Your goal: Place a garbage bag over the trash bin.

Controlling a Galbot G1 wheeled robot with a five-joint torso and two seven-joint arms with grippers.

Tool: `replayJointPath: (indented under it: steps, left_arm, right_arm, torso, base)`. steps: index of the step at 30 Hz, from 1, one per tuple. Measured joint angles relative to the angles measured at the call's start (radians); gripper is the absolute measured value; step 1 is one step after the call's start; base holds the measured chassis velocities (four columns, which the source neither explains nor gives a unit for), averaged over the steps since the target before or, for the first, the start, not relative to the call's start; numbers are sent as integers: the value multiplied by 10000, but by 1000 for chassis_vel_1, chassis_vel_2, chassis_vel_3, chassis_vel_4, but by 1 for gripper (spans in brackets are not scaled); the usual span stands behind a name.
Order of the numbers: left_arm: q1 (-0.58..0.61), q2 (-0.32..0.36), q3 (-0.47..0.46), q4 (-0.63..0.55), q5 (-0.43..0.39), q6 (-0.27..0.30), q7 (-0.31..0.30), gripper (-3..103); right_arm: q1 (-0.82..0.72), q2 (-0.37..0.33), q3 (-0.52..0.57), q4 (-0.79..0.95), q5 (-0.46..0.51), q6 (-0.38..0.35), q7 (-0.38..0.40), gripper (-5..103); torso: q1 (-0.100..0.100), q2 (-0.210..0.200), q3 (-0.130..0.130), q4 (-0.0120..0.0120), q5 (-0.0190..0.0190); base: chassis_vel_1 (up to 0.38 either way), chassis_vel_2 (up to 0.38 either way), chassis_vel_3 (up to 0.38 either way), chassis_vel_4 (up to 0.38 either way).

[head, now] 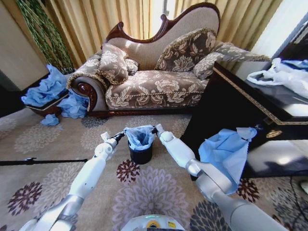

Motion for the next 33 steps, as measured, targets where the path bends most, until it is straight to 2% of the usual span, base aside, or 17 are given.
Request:
replayJointPath:
  steps: [6, 8, 21, 25, 33]
  left_arm:
    - [101, -169, 121, 23, 96, -8, -2, 0]
    - [125, -260, 179, 41, 133, -18, 4, 0]
    - [99, -261, 96, 228, 86, -25, 24, 0]
    - [-8, -242, 9, 395, 63, 15, -39, 0]
    - [-484, -194, 34, 797, -152, 344, -265, 0]
  right_arm:
    - [-166, -49, -4, -81, -119, 150, -309, 0]
    - [-242, -52, 145, -283, -397, 462, -599, 0]
    - [-180, -26, 477, -735, -890, 1035, -1137, 0]
    - [80, 0, 541, -1031, -1262, 1090, -1621, 0]
    - [238, 99, 586, -1254, -1426, 1094, -1782, 0]
  torso:
    - [0, 0, 0, 1, -1]
    - [0, 0, 0, -2, -2]
    - [0, 0, 0, 1, -1]
    - [0, 0, 0, 0, -2]
    - [0, 0, 2, 1, -2]
  base:
    - [0, 0, 0, 0]
    - [0, 0, 0, 0]
    - [0, 0, 0, 0]
    - [0, 0, 0, 0]
    - [0, 0, 0, 0]
